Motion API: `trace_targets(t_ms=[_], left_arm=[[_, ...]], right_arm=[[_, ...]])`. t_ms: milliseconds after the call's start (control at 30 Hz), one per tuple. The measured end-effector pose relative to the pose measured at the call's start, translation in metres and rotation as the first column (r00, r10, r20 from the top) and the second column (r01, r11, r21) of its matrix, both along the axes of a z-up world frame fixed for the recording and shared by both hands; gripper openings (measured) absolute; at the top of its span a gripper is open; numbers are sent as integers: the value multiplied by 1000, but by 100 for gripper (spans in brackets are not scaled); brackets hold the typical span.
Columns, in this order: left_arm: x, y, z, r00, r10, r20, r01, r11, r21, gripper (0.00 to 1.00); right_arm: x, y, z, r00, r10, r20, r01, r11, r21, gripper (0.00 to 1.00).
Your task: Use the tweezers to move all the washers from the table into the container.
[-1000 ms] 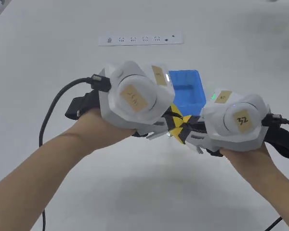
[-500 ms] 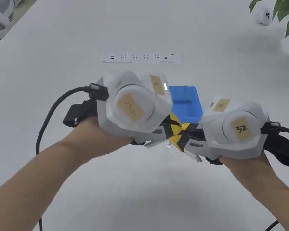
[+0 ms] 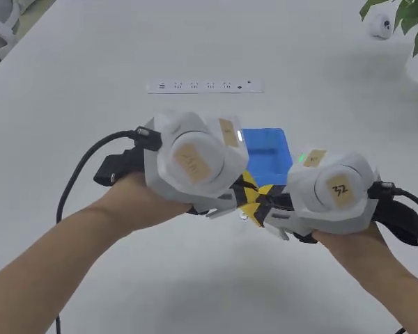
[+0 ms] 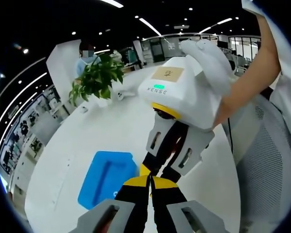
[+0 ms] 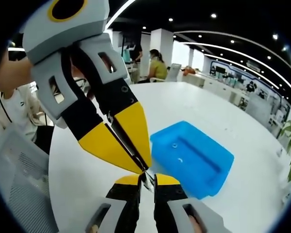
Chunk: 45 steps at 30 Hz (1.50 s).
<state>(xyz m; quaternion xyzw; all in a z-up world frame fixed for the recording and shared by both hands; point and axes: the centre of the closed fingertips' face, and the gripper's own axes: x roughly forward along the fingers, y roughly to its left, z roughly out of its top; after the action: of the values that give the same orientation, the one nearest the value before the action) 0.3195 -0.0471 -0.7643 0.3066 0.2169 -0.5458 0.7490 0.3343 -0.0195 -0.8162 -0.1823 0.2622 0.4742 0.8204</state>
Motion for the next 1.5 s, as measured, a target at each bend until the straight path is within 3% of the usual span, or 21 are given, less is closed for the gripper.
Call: trace_targets(t_ms=[300,600,767,933,1200,1500], left_arm=[[1,1,-9,1000,4,-13,-4,1000,8,0],[3,2,-9,1000,9,-13,-9,1000,7,0],[2,0,-9,999,18,-35,-19,1000,-19,0],[1,-7,-10,1000,2,-12,-2,1000,0,0],[1,-8,-6,1000,-5,-14,5,1000,-2,0],[-4,-7,6,1000,-14,19,14,1000,3,0]], right_arm=[[0,1,-10,1000,5,-14,-5,1000,-8,6],[2,2,-9,1000,-1,-17,2,1000,10,6],[1,0,-10,999,-7,-47,9,999,30,5],[-1,-2,-10,1000,8,-20,-9,1000,-27,3],[-2,-6,-8,1000,14,-7,-14,998,-60,3],[-5,-6,5,999,37,31,-34,996,-88,3]])
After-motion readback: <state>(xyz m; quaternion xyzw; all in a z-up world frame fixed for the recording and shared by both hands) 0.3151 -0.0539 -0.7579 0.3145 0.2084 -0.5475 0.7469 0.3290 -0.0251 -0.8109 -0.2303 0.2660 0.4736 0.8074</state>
